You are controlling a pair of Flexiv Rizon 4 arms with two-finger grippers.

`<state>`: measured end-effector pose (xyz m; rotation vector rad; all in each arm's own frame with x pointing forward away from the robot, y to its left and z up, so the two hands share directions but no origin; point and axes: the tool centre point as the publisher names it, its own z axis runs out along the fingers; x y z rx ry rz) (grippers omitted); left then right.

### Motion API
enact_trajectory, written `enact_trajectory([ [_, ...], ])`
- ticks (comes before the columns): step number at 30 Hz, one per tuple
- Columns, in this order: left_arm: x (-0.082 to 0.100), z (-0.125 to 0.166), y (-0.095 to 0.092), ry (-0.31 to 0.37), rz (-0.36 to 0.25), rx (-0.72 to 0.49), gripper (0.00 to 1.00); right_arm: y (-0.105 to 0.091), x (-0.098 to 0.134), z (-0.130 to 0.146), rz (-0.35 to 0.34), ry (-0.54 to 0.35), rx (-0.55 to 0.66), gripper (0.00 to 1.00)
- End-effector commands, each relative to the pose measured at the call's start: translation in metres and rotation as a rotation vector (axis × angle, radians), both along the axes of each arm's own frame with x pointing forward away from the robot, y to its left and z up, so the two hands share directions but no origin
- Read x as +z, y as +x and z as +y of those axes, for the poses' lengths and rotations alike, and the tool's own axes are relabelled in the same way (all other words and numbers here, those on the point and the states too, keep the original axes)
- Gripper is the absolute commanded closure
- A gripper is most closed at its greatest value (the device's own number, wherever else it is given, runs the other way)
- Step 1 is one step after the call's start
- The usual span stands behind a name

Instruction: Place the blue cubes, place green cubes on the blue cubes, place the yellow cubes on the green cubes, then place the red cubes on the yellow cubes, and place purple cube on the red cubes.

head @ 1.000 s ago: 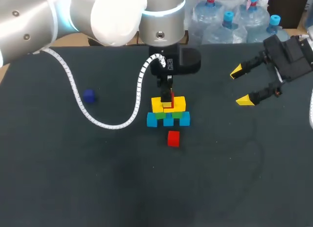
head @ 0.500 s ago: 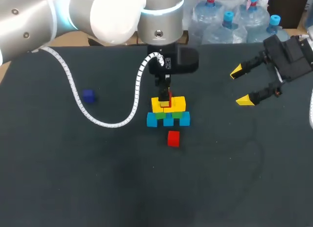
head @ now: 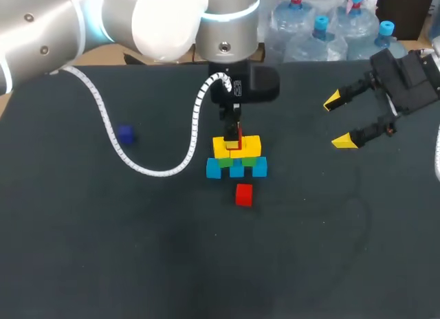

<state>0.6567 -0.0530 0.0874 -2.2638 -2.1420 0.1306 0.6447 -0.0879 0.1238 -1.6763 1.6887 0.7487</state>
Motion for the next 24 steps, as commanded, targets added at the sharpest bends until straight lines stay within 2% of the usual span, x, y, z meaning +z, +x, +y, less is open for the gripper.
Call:
enact_trajectory([
  [1,0.0007,0.0006,0.0048,0.005,0.008,-0.002,1.00,-0.0002,-0.0003,0.0002,-0.001,0.001,0.000,0.00],
  [24,-0.0030,0.0035,0.0121,0.002,0.017,-0.003,1.00,-0.0002,-0.0003,0.0002,-0.001,0.001,0.000,0.00],
])
